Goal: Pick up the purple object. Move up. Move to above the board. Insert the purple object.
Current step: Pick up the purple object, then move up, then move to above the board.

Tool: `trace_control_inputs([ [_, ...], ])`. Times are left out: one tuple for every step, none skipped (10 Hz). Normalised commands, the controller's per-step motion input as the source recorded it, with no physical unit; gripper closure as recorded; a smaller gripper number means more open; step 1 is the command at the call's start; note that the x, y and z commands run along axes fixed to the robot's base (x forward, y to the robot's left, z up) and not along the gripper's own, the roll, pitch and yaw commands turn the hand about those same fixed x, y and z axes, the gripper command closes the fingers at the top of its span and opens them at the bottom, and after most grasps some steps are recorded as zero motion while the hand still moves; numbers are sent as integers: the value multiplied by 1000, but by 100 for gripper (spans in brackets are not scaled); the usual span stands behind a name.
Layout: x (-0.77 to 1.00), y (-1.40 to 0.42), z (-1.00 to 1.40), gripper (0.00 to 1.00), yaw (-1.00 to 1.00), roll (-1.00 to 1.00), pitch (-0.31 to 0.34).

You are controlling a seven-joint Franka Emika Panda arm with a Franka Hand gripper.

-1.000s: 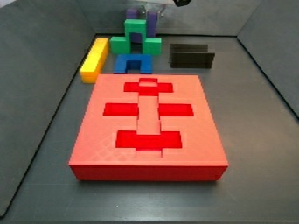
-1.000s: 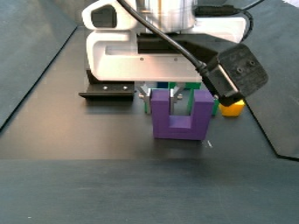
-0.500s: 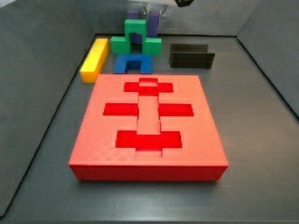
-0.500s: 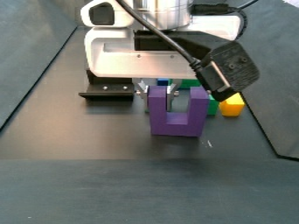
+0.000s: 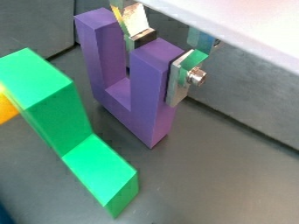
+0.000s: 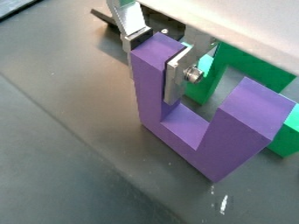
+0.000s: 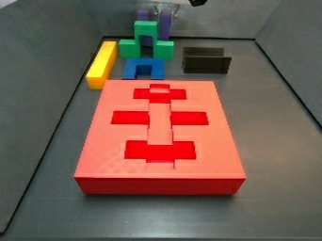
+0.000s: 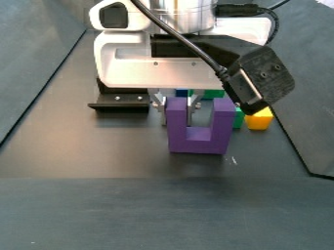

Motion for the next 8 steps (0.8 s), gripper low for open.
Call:
trace_control_inputs([
  [0, 0, 0, 100, 0, 0, 0],
  [0, 0, 0, 100, 0, 0, 0],
  [0, 0, 0, 100, 0, 0, 0],
  [0, 0, 833, 100, 0, 0, 0],
  [-36, -16, 803, 100, 17, -6, 17],
  [-69, -23, 669, 100, 16, 2, 25],
  [-30, -9, 267, 100, 6, 45, -2],
  [0, 0, 1400, 100, 0, 0, 0],
])
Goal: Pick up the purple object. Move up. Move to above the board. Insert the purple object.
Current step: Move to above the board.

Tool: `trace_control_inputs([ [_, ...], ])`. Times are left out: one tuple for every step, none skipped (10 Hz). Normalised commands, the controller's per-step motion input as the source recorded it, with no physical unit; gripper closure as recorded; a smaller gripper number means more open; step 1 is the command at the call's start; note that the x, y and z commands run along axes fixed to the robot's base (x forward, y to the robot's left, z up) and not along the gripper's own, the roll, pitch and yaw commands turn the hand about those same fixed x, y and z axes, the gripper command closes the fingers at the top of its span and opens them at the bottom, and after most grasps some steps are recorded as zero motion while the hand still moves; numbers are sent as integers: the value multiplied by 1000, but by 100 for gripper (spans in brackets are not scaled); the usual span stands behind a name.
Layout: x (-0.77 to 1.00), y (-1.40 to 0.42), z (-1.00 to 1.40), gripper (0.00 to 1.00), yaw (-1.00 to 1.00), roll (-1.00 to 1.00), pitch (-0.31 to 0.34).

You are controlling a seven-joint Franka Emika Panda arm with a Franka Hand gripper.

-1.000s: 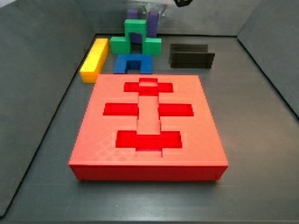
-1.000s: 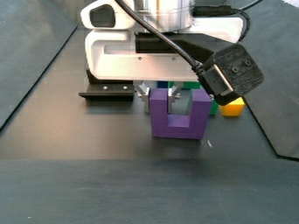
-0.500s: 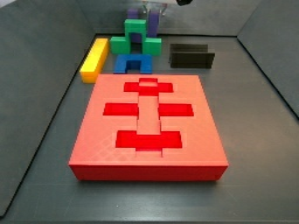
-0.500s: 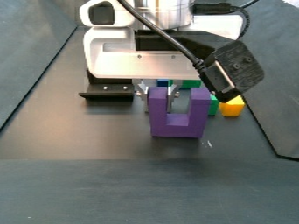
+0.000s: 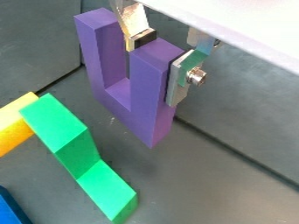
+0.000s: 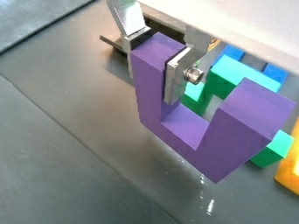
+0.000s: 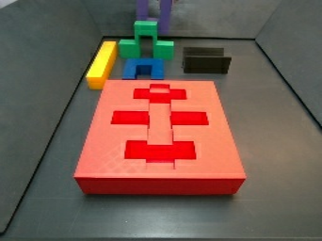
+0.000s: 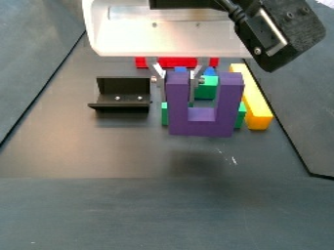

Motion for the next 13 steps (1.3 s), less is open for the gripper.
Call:
trace_control_inputs([
  [-21, -4, 1400, 100, -4, -13, 34],
  [-37, -8, 1400, 100, -5, -3, 41],
  [12, 4, 1400, 100, 4, 19, 29],
  [45, 8, 1400, 100, 1, -3, 64],
  [13, 3, 766, 100, -4, 3, 97],
  [17, 0, 473, 100, -3, 9, 84],
  [-100, -1400, 147, 100, 371, -130, 135],
  [-103, -1400, 121, 100, 356, -112, 120],
  [-107, -1400, 118, 100, 259, -20, 41],
  [-117, -1400, 123, 100, 116, -21, -13],
  [-113, -1400, 125, 100, 54, 1, -8],
  [-110, -1400, 126, 100, 24, 0, 2],
  [-110, -1400, 129, 100, 22, -7, 8],
])
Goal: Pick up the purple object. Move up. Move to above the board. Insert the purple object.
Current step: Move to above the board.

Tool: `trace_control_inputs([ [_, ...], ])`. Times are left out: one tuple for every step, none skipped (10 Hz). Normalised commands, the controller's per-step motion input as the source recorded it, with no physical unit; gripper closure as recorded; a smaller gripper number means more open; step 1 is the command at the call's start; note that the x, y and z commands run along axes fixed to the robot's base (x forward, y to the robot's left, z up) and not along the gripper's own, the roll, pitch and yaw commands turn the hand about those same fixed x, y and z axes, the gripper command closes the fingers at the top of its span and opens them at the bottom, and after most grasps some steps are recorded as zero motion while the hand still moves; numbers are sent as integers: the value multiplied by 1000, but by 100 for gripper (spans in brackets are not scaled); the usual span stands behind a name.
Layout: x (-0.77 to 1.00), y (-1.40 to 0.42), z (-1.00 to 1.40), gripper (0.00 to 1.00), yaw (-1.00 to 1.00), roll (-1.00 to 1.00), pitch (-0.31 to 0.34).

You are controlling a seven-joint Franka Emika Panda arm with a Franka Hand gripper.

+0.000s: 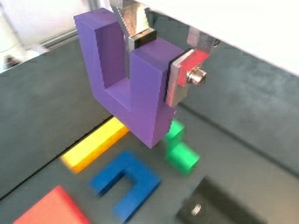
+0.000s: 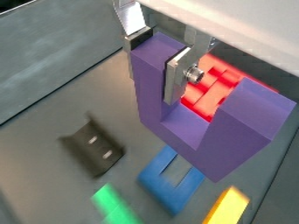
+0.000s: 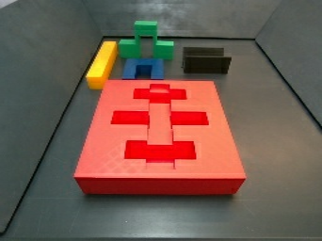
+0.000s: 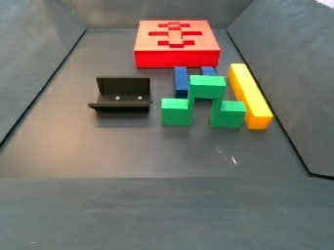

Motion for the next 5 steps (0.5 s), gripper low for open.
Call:
trace_control_inputs([
  [-112, -1400, 132, 100, 21, 3, 6],
  [-116, -1400, 136, 100, 14, -14, 11],
  [-115, -1400, 142, 100, 8, -9, 15],
  [-104, -1400, 158, 100, 7, 6, 26],
  [-91, -1400, 169, 100, 8, -6, 39],
])
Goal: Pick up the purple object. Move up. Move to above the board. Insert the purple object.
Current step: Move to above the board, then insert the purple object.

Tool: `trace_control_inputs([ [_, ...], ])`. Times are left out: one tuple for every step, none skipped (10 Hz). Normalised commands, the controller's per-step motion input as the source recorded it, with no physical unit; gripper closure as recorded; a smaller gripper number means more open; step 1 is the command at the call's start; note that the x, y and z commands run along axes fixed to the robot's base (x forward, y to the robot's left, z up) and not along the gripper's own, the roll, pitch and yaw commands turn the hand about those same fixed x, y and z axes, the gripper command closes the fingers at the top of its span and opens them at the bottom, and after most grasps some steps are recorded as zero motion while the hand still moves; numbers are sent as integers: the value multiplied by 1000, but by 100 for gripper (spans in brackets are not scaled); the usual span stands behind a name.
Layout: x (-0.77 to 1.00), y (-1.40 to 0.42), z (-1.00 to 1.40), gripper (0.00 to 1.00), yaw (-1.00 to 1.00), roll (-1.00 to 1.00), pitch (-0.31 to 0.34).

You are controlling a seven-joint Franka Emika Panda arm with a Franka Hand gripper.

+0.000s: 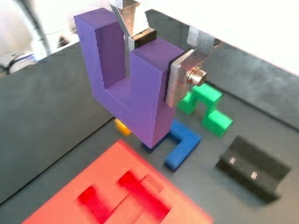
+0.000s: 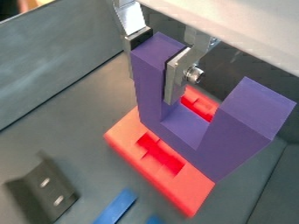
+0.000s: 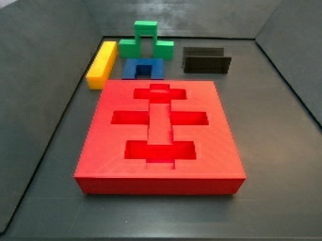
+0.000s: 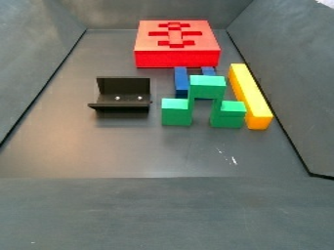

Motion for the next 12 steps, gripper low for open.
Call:
trace_control_inputs([
  [-31, -930, 119, 100, 6, 0, 85],
  [4, -686, 94, 100, 10, 0, 102],
  [43, -341, 60, 100, 10, 1, 127],
  [41, -224, 51, 100, 10, 7, 132],
  [106, -166, -271, 100, -100, -26, 63],
  [280, -269, -426, 100, -94, 1, 99],
  [243, -260, -360, 100, -109, 1, 93],
  [306, -314, -483, 100, -109, 7, 89],
  [451, -360, -689, 100, -71, 0, 67],
  [551, -457, -817, 100, -51, 0, 53],
  [400, -446, -1000, 100, -23, 6, 0],
  [-214, -366, -903, 100, 29, 23, -163],
])
